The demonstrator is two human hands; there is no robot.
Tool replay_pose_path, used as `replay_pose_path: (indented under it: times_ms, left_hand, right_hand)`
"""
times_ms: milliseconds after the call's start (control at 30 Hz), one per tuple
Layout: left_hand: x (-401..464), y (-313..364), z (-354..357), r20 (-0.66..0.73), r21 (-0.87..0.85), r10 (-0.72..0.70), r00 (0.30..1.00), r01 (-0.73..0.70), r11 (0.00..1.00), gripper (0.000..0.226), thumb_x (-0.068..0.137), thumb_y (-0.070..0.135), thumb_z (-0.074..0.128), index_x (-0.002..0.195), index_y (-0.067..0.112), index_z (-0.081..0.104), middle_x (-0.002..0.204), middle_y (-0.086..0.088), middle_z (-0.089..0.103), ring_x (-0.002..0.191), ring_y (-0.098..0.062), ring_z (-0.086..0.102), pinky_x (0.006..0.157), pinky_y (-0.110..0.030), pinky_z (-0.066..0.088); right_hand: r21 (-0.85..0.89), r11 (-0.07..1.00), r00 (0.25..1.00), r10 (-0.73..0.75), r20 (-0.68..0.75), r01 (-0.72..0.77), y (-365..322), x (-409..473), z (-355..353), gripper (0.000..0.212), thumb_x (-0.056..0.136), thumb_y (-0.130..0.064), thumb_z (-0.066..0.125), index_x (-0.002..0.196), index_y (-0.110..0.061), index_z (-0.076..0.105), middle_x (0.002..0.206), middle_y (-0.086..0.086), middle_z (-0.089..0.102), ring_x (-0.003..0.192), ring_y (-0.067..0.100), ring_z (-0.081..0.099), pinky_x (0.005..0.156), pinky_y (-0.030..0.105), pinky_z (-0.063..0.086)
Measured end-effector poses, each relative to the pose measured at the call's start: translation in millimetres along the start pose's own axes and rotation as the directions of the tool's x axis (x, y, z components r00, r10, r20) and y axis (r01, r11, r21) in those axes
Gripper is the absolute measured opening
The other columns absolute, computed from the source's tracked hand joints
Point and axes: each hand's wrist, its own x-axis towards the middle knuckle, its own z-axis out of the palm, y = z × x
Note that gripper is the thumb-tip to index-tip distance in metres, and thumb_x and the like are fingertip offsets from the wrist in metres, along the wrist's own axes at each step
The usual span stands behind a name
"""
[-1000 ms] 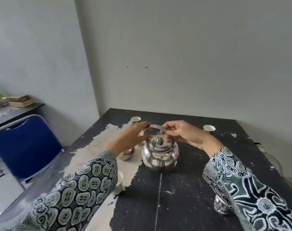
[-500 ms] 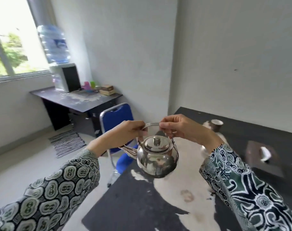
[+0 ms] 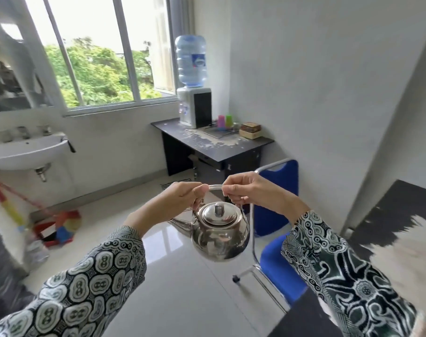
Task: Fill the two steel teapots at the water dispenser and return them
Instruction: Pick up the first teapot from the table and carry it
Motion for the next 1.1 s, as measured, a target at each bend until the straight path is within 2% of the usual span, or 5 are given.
replay_pose_path:
  times_ms: [167,467,600,867,1100]
  left_hand:
    - [37,-68,-54,-0.045,-0.011,-0.060,0.997,0.060,0.998,0.053,0.084,0.063,0.036,0.061,0.017,0.048,0.060,0.004,0.052,0.062,-0.018,0.048,0.082,-0.052,0.049]
    - [132,-174,-139,-0.186,0.034,-0.099,0.978,0.107,0.994,0.059,0.087,0.059,0.031,0.053,0.012,0.045,0.051,-0.002,0.056,0.053,-0.019,0.051,0.071,-0.034,0.048]
    - [176,-232,-176,-0.237,0.080,-0.073,0.969,0.094,0.992,0.063,0.092,0.055,0.033,0.056,0.004,0.046,0.061,-0.021,0.060,0.057,-0.030,0.052,0.073,-0.046,0.049]
    - [272,-351,-255,-0.245,0.114,-0.074,0.967,0.104,0.988,0.061,0.092,0.053,0.034,0.045,0.017,0.044,0.049,-0.004,0.056,0.057,-0.030,0.060,0.073,-0.045,0.052]
    - [364,-464,-337,-0.204,0.082,-0.080,0.976,0.099,0.992,0.056,0.095,0.042,0.037,0.047,0.015,0.048,0.049,-0.002,0.057,0.053,-0.025,0.057,0.072,-0.043,0.053]
  right_hand:
    - [0.008,1.000,0.999,-0.012,0.050,0.012,12,108,0,0.014,0.089,-0.017,0.055,0.078,-0.014,0.064,0.064,0.001,0.048,0.055,0.008,0.041,0.056,0.017,0.036]
    - [-0.001,1.000,0.999,-0.011,0.042,0.011,13,274,-17,0.011,0.089,-0.014,0.055,0.082,-0.010,0.062,0.062,-0.003,0.050,0.051,0.002,0.043,0.050,0.011,0.037]
    - [-0.044,0.999,0.999,-0.020,-0.034,0.018,23,349,-16,0.009,0.086,-0.018,0.060,0.084,-0.010,0.062,0.066,-0.005,0.056,0.056,0.005,0.046,0.054,0.013,0.039]
    - [-0.115,0.992,0.958,-0.085,-0.274,0.055,49,509,-12,0.022,0.077,-0.032,0.065,0.081,-0.010,0.064,0.068,0.011,0.051,0.059,0.022,0.041,0.054,0.024,0.033]
    - [-0.105,0.992,0.910,-0.101,-0.403,0.064,69,665,-23,0.009,0.083,-0.011,0.063,0.081,-0.002,0.063,0.060,-0.005,0.054,0.047,-0.002,0.045,0.049,0.009,0.036]
